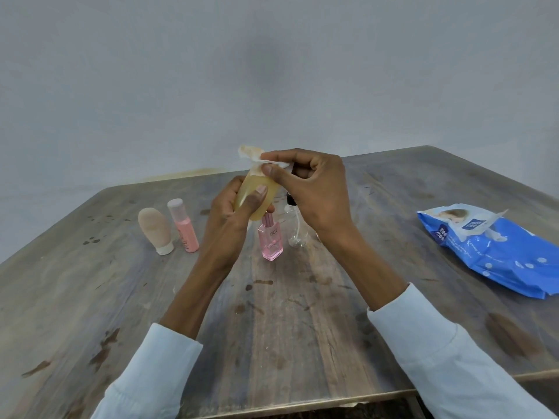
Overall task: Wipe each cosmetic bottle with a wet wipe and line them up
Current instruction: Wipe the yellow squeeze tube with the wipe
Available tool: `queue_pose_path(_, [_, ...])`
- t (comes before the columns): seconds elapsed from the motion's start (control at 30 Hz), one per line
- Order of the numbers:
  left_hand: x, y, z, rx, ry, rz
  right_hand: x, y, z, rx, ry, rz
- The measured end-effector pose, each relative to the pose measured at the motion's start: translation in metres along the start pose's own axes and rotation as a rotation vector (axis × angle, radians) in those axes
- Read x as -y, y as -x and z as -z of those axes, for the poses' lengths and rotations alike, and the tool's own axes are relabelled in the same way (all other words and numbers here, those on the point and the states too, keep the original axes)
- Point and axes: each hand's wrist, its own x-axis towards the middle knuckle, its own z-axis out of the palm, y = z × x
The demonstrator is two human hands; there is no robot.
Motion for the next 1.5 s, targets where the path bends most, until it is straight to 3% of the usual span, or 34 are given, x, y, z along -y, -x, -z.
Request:
queue_pose_path(0.43, [-0.002,-0.002,-0.001,-0.067,0.047,0.041,-0.002,-0.001,-0.001,-0.093,-0.011,-0.078])
queue_pose_path(0.7, [-0.002,-0.013,0.016,-0.190,0.314,0.086,-0.003,0.002,-0.002,-0.076,-0.023,-0.101])
queue_pose_path(0.9, [-0.003,-0.014,0.022,-0.297,0.369,0.065,-0.002,0.004,-0.005,-0.083,-0.034,-0.123])
queue_pose_path(1.07, [0.001,-0.014,0.021,-0.342,0.260,0.039,-0.001,0.012,-0.014,-0.036,0.181,0.091])
queue_pose_path(1.2, [0.000,-0.013,0.022,-0.332,0.342,0.087,-0.004,0.015,-0.021,-0.002,0.303,0.219])
queue_pose_path(1.5, [-0.008,-0.012,0.024,-0.323,0.534,0.163,0.003,0.013,-0.018,0.170,0.070,0.056])
